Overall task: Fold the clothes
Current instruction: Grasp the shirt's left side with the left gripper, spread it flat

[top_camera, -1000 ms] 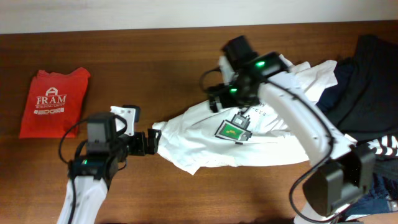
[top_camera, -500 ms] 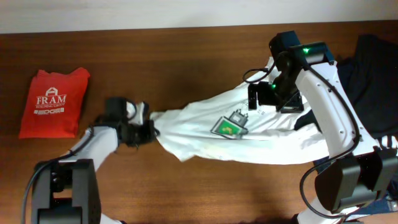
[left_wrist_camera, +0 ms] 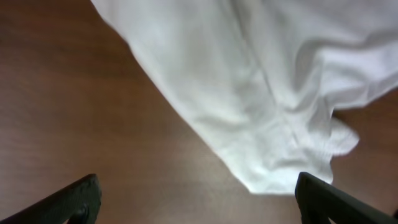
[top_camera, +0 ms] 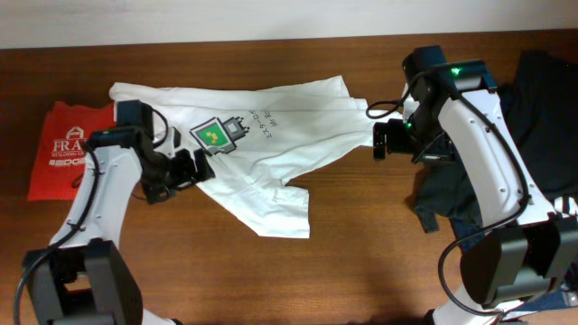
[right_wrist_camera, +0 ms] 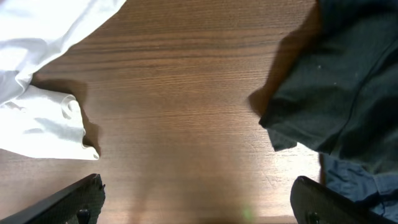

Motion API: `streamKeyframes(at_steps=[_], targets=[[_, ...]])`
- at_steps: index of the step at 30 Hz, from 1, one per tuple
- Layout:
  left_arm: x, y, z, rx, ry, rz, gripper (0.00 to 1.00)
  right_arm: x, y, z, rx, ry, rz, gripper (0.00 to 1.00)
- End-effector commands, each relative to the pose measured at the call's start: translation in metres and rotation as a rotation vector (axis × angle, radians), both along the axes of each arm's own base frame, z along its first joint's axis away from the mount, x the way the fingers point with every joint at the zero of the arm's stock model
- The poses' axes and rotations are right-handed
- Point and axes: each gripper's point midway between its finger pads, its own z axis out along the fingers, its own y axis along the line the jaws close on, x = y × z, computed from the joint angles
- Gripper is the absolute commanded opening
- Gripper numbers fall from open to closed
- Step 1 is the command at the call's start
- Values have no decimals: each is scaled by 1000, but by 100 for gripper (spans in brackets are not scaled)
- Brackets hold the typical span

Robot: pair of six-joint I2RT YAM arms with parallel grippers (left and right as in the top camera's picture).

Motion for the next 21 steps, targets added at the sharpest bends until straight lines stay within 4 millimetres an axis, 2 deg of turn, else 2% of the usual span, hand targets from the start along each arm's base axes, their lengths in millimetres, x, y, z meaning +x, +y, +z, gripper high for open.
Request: streamKeyframes(at_steps=[1,2,3,4,7,8,9,11,12,13,14,15,16,17,18,20,21], targets=[[-36,-38,-43,-57,106,10,98,1,-5,9,-16,-31,-8,99],[-45,-51,-59,-63,125,35,96,1,-5,9,-16,-31,-8,99],[-49,-58,-66,-74,125,41,93,1,-5,9,-16,-31,-8,99],[-53,-77,-74,-124,108,21,89,1,-5,9,-16,-31,-8,99],[-52,-107,-86,-148,51,0,89,1,-5,9,-16,-31,-8,99],[-45,-115,-85,-154,16,18,74,1,-5,9,-16,-31,-8,99],[-43,-118,-86,-149,16,40,54,0,-5,9,-16,-30,-8,99],[-48,-118,-87,-144,34,39,43,1,-5,9,-17,-31,-8,99],[-55,-114,-89,-118,65,46,0,1,-5,9,-17,-32,-9,99],[-59,-101,-95,-47,78,60,1,2,-6,9,-26,-36,-8,99],[-64,-81,-100,59,93,86,0,2,-8,9,-35,-37,-8,99],[-71,-47,-100,182,121,117,0,2,-10,8,-45,-38,-6,99],[-73,-21,-91,244,140,124,0,2,-11,8,-50,-38,-6,99],[-73,17,-70,312,150,174,0,5,-10,7,-48,-42,-8,99],[-68,59,-40,367,125,243,0,7,-8,3,-37,-39,-10,99],[-66,111,-2,398,67,395,0,9,-3,-7,-14,-15,-9,99],[-68,127,8,382,42,467,0,10,-3,-13,-15,-4,-17,99]])
